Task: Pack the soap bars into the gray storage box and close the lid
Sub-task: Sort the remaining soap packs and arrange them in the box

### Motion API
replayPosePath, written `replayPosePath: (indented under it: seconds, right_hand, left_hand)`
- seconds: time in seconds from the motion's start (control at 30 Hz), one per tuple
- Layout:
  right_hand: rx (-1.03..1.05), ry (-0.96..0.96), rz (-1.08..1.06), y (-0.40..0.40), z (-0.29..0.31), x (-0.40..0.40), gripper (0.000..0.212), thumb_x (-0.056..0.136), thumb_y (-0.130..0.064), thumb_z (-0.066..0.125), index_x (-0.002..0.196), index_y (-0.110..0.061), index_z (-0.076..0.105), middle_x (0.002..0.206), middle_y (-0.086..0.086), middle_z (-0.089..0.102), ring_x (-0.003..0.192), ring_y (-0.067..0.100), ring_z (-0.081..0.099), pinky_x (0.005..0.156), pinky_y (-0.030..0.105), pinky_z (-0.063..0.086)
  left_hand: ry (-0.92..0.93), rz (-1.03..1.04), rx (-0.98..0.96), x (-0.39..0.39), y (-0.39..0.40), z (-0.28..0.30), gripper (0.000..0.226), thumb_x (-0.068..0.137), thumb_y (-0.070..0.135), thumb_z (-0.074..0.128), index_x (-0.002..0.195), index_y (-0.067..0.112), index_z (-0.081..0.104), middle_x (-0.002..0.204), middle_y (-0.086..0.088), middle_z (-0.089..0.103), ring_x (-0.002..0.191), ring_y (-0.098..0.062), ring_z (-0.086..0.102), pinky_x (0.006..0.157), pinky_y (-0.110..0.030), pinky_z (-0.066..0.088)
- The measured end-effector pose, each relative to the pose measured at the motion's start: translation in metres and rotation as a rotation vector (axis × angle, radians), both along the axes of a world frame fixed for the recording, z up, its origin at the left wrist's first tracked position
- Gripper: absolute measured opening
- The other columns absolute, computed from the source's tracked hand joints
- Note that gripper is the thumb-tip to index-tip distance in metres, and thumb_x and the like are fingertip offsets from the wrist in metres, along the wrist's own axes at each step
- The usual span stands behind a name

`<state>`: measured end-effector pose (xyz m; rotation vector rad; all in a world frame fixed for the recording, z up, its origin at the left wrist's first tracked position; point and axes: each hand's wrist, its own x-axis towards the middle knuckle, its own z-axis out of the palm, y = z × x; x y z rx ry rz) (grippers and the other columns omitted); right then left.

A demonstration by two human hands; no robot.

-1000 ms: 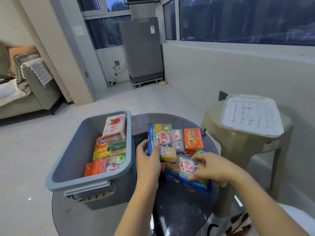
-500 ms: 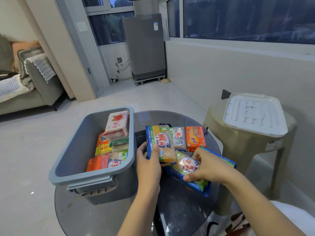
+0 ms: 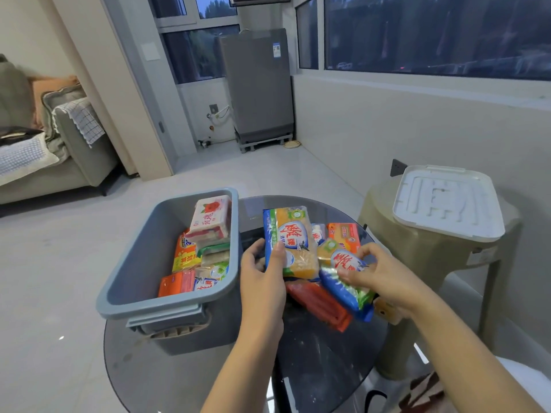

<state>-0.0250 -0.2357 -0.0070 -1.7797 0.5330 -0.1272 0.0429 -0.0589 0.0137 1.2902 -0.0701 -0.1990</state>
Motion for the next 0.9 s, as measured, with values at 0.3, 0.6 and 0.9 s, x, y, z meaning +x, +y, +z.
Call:
replayPosePath:
  seconds: [0.3, 0.6, 0.9]
  right_hand:
    - [0.293, -0.267, -0.083, 0.022, 0.022, 0.017, 0.040, 0.073, -0.015, 0.075, 0.104, -0.019, 0.050, 0.095, 0.010, 0.070, 0.066, 0.019, 0.072, 0.052, 0.028, 0.055]
    - [0.344, -0.326, 0.004, 0.069, 0.036, 0.052, 0.053, 0.056, -0.025, 0.079, 0.102, -0.021, 0.053, 0.087, 0.005, 0.071, 0.058, 0.015, 0.070, 0.042, 0.021, 0.048]
    - [0.348, -0.315, 0.046, 0.098, 0.050, 0.082, 0.043, 0.064, -0.025, 0.078, 0.099, -0.028, 0.054, 0.101, 0.009, 0.068, 0.064, 0.016, 0.071, 0.044, 0.022, 0.049]
  left_hand:
    - [-0.042, -0.070, -0.090, 0.007, 0.033, 0.047, 0.034, 0.089, 0.025, 0.061, 0.121, 0.017, 0.054, 0.086, 0.002, 0.076, 0.071, -0.014, 0.074, 0.050, -0.025, 0.056]
    - [0.006, -0.061, 0.116, 0.042, 0.116, 0.062, 0.032, 0.089, 0.025, 0.061, 0.119, 0.015, 0.056, 0.096, -0.009, 0.074, 0.072, -0.022, 0.074, 0.052, -0.028, 0.058]
    - [0.142, -0.451, 0.692, 0.090, 0.154, 0.067, 0.036, 0.083, 0.021, 0.069, 0.115, 0.023, 0.052, 0.106, -0.008, 0.071, 0.095, -0.023, 0.069, 0.080, -0.036, 0.057]
